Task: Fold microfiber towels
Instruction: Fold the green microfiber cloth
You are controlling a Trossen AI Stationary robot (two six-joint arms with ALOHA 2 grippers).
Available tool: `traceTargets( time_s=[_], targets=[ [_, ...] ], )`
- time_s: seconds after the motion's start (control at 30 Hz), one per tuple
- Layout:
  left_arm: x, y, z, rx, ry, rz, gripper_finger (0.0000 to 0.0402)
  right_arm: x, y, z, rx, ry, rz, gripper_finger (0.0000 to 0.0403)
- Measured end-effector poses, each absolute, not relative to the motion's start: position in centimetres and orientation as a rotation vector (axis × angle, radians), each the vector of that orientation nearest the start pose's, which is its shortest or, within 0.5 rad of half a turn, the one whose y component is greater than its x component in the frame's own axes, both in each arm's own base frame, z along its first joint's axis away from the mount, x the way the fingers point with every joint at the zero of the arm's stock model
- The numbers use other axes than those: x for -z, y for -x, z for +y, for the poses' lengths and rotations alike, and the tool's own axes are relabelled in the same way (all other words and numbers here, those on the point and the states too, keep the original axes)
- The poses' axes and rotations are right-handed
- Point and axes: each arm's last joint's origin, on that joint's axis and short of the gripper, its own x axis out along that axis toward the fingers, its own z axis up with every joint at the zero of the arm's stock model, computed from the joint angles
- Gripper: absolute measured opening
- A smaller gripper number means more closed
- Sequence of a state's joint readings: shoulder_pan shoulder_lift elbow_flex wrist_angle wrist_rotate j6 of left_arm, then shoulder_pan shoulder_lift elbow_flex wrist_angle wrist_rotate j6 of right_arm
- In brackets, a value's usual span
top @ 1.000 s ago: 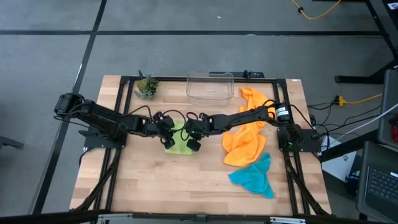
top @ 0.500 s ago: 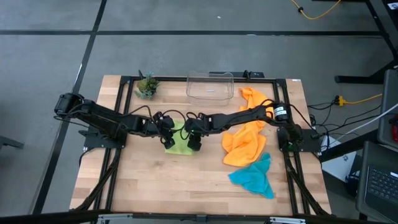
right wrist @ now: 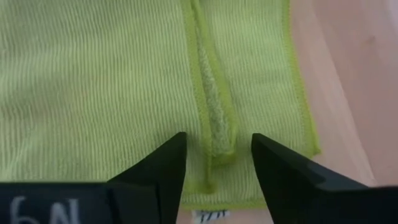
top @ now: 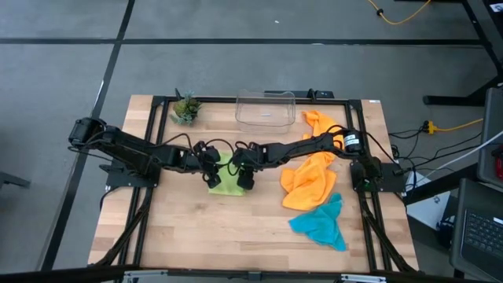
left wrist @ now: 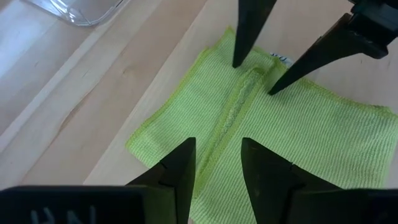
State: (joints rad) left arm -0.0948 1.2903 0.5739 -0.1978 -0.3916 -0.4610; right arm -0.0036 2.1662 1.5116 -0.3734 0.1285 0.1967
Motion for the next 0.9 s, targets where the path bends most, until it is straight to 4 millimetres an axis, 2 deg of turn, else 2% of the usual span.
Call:
traceTargets(
  time_s=[0.27, 0.53, 0.77, 0.9],
  targets=[
    [-16.65, -22.86, -1.06, -0.472, 0.205, 0.807, 0.0121, -13.78, -44.89, -0.41, 0.182, -0.138, 1.014, 0.0118],
    [-16.65, -22.86, -1.06, -0.472, 0.205, 0.807, 0.0121, -13.85, -45.01, -0.41, 0.182, -0.14, 1.0, 0.001],
    [-16.65, -22.85, -1.06, -0.473, 0.205, 0.807, 0.0121, -13.95, -44.86, -0.31, 0.181, -0.138, 1.015, 0.0006],
    [-16.64, -22.85, -1.06, -0.473, 0.205, 0.807, 0.0121, -14.35, -44.85, -0.31, 0.195, -0.162, 1.017, 0.0028]
  ],
)
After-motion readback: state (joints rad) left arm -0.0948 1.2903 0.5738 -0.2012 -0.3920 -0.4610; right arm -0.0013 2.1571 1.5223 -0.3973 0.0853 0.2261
